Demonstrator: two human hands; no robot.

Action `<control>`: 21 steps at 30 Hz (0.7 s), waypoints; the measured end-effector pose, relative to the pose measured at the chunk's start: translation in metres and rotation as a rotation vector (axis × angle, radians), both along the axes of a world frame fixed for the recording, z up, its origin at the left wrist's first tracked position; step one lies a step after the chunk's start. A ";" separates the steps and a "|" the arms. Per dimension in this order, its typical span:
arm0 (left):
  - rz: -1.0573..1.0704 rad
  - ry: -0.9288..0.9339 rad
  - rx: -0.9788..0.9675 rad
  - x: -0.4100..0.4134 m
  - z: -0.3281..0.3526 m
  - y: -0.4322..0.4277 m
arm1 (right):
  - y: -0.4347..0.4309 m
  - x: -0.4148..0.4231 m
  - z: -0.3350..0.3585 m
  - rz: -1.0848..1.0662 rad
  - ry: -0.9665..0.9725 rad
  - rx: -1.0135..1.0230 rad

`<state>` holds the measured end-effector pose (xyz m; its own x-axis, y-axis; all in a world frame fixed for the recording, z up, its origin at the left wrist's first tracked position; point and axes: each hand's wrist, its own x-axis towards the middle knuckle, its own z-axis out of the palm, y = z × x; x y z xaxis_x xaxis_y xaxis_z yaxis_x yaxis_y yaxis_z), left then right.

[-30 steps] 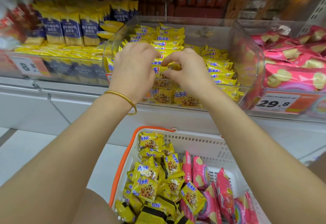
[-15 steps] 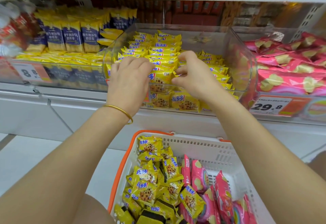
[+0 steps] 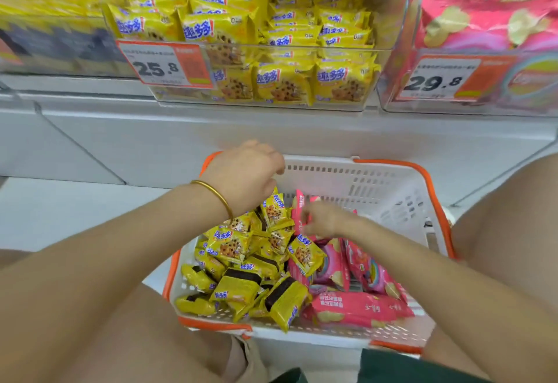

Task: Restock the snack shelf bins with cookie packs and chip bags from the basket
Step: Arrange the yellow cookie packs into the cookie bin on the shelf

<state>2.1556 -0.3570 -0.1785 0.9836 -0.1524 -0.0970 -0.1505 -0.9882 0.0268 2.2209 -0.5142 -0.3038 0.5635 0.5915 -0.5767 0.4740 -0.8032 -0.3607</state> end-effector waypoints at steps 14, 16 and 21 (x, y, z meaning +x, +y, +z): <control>0.029 0.256 -0.100 0.021 -0.016 -0.011 | -0.015 0.016 0.010 -0.320 0.421 0.048; 0.087 0.340 -0.208 0.025 -0.015 -0.014 | -0.016 0.023 0.045 -0.331 0.458 0.190; 0.167 0.199 -0.561 0.039 0.022 -0.009 | -0.020 0.027 0.132 -0.329 0.368 0.459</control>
